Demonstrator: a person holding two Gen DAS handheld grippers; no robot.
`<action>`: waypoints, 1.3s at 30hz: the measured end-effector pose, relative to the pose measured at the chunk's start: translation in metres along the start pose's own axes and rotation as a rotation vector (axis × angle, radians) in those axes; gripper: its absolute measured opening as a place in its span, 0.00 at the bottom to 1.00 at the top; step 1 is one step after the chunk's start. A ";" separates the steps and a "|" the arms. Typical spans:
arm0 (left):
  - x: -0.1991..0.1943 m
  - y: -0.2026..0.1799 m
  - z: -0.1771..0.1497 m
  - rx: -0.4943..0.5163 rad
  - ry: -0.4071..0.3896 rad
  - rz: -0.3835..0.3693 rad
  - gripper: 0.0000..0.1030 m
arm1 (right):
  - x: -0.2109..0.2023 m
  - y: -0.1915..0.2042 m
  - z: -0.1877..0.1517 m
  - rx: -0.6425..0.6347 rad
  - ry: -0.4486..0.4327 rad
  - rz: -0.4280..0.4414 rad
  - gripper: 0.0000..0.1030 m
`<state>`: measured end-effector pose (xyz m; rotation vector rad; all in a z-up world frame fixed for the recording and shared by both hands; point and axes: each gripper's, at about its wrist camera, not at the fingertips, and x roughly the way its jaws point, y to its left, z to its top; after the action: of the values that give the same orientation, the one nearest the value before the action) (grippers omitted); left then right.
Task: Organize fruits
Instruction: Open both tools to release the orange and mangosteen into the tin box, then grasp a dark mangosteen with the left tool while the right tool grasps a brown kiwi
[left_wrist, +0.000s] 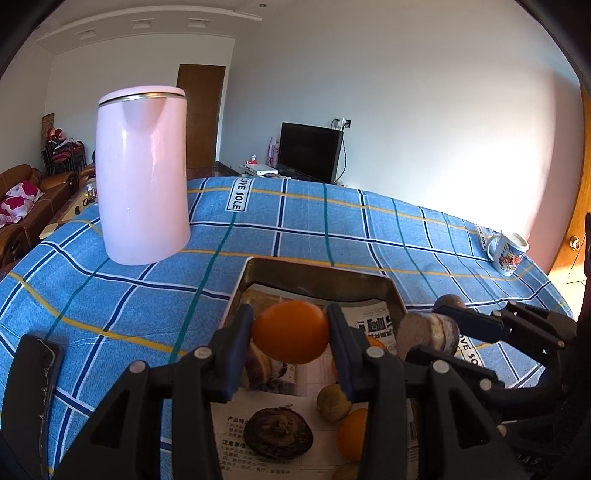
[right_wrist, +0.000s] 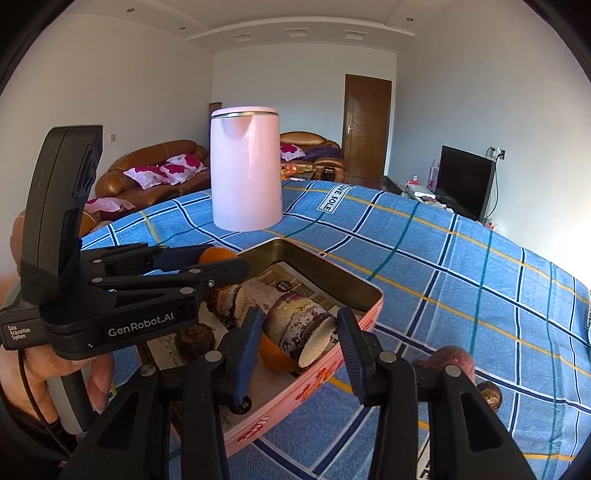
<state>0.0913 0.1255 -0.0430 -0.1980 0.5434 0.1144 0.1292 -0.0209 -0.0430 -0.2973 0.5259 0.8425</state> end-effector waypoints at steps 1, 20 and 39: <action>0.001 0.001 0.000 -0.001 0.004 0.001 0.41 | 0.003 0.003 -0.001 -0.009 0.015 0.003 0.43; -0.019 -0.043 0.008 0.063 -0.047 -0.039 0.69 | -0.031 -0.054 -0.018 0.022 0.048 -0.160 0.59; 0.034 -0.158 -0.005 0.254 0.087 -0.116 0.74 | 0.003 -0.165 -0.061 0.329 0.282 -0.143 0.42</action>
<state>0.1432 -0.0279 -0.0402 0.0134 0.6261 -0.0764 0.2381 -0.1513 -0.0886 -0.1484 0.8852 0.5659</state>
